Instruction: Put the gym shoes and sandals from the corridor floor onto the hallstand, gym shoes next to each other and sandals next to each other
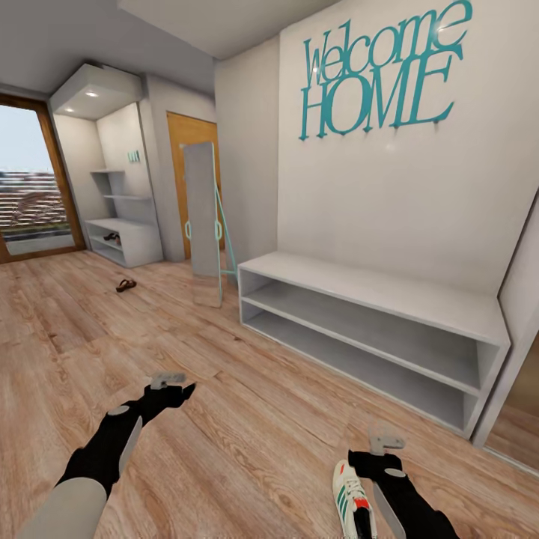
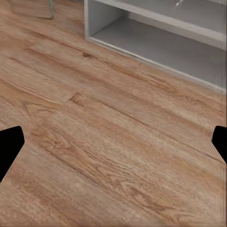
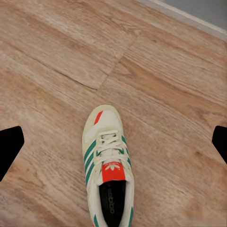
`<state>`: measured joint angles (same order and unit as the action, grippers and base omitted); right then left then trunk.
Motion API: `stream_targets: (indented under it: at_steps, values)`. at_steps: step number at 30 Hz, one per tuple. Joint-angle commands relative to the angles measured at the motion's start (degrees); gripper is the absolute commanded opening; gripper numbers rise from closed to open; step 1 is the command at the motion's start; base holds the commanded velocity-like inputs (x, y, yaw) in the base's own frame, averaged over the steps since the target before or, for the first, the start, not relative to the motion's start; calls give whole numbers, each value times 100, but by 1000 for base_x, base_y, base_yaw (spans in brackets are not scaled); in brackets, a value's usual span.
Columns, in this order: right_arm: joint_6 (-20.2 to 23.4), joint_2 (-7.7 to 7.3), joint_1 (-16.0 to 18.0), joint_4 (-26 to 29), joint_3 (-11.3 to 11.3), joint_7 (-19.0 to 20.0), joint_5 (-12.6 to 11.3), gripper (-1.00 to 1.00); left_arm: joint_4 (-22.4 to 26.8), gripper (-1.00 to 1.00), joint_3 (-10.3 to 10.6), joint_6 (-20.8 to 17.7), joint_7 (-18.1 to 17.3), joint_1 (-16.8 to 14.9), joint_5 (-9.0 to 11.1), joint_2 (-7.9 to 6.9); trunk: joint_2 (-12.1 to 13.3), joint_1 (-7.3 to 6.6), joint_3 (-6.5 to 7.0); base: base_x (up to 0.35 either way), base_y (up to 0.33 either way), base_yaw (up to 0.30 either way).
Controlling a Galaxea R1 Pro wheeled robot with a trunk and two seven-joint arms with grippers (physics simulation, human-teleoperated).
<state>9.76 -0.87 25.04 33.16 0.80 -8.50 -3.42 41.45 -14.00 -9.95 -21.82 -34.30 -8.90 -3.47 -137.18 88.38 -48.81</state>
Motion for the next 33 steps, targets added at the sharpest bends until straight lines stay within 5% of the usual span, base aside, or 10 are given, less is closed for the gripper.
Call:
stream_targets:
  at_steps: [1, 15, 33]
  values:
    - [29, -3, 1, 7, 9, -21, -35, 100, 64, 100, -25, -77, -49, -4, -57, 25, -44, 21, -27, 0, 0, 0]
    - [26, -9, -7, -40, 13, -20, -34, 100, 447, 100, 234, -292, -49, -4, -48, 142, -606, 329, -377, 0, 0, 0]
    - [26, -1, -8, -238, 9, -23, -35, 100, 469, 100, 312, -319, -42, -67, -28, 225, -630, 375, -940, 0, 0, 0]
